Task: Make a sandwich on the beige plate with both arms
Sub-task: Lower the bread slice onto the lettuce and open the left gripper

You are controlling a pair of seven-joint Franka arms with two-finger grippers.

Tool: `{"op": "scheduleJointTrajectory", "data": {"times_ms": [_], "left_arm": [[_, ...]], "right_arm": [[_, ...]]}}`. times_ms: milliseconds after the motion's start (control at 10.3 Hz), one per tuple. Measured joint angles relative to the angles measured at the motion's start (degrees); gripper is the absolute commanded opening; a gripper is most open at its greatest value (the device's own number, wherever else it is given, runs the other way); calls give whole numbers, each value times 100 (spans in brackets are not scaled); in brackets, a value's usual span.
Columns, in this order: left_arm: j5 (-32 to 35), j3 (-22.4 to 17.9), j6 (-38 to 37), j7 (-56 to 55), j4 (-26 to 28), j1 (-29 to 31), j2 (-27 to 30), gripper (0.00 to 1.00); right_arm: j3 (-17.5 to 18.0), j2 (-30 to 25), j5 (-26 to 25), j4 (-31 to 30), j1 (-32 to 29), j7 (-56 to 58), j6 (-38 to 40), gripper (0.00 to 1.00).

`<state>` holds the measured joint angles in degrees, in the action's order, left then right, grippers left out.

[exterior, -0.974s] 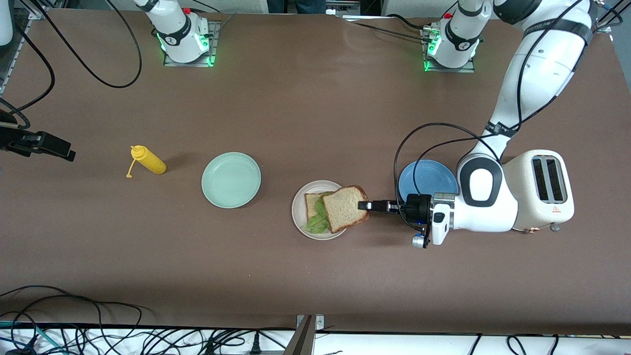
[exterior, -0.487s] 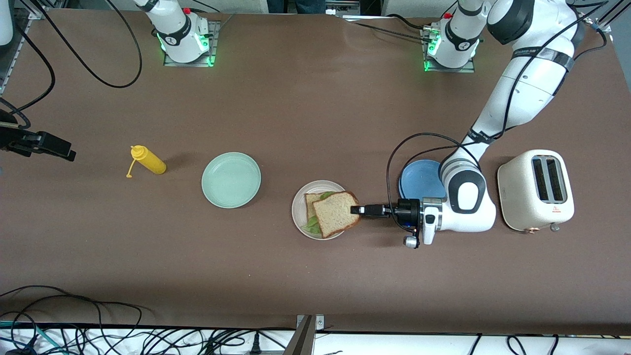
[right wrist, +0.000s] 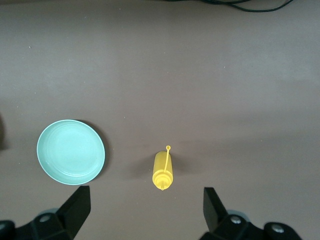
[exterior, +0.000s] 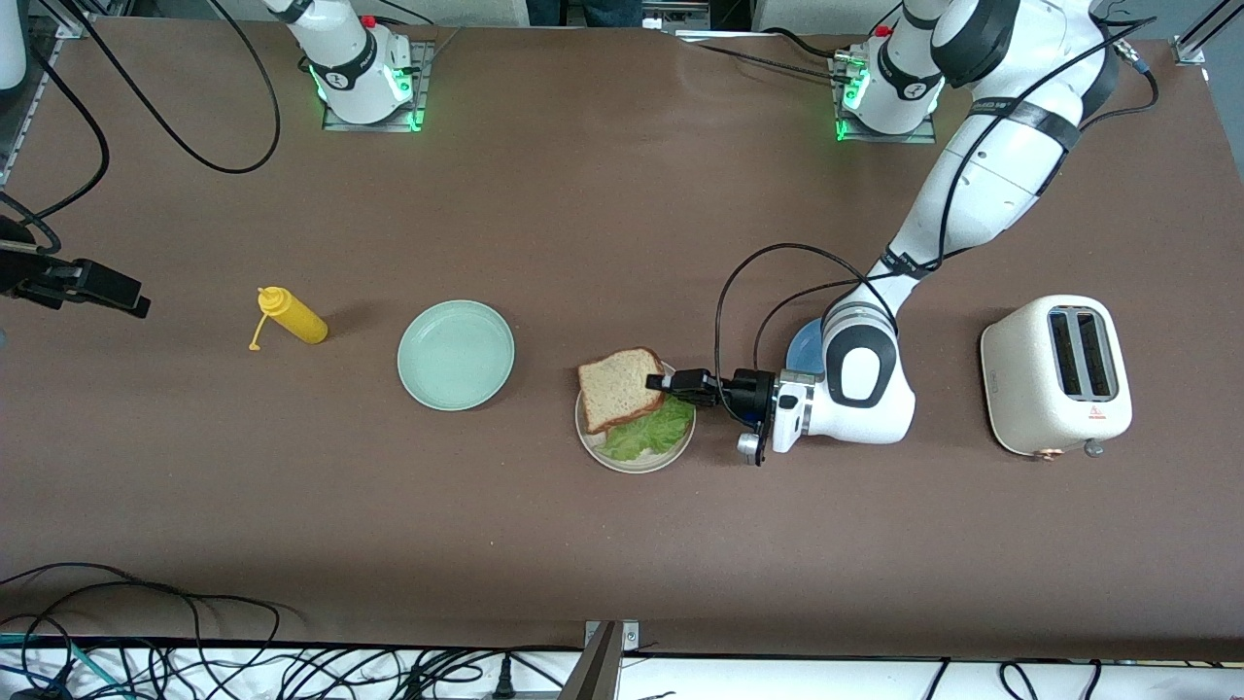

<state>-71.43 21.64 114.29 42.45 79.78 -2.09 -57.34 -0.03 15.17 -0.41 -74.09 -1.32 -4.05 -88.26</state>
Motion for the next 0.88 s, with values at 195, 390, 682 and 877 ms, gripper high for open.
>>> {"op": "scheduleJointTrajectory", "data": {"times_ms": [195,390,682,877], "left_arm": [[0,-105,-5,270,1,36,-78,99],[0,-123,-5,417,1,24,-89,100],[58,-154,-5,568,-3,16,-92,100],[540,-160,-5,367,-33,18,-57,100]], "right_arm": [[1,0,6,0,0,0,0,100],[1,0,8,0,0,0,0,100],[1,0,8,0,0,0,0,100],[1,0,9,1,0,0,0,100]]}}
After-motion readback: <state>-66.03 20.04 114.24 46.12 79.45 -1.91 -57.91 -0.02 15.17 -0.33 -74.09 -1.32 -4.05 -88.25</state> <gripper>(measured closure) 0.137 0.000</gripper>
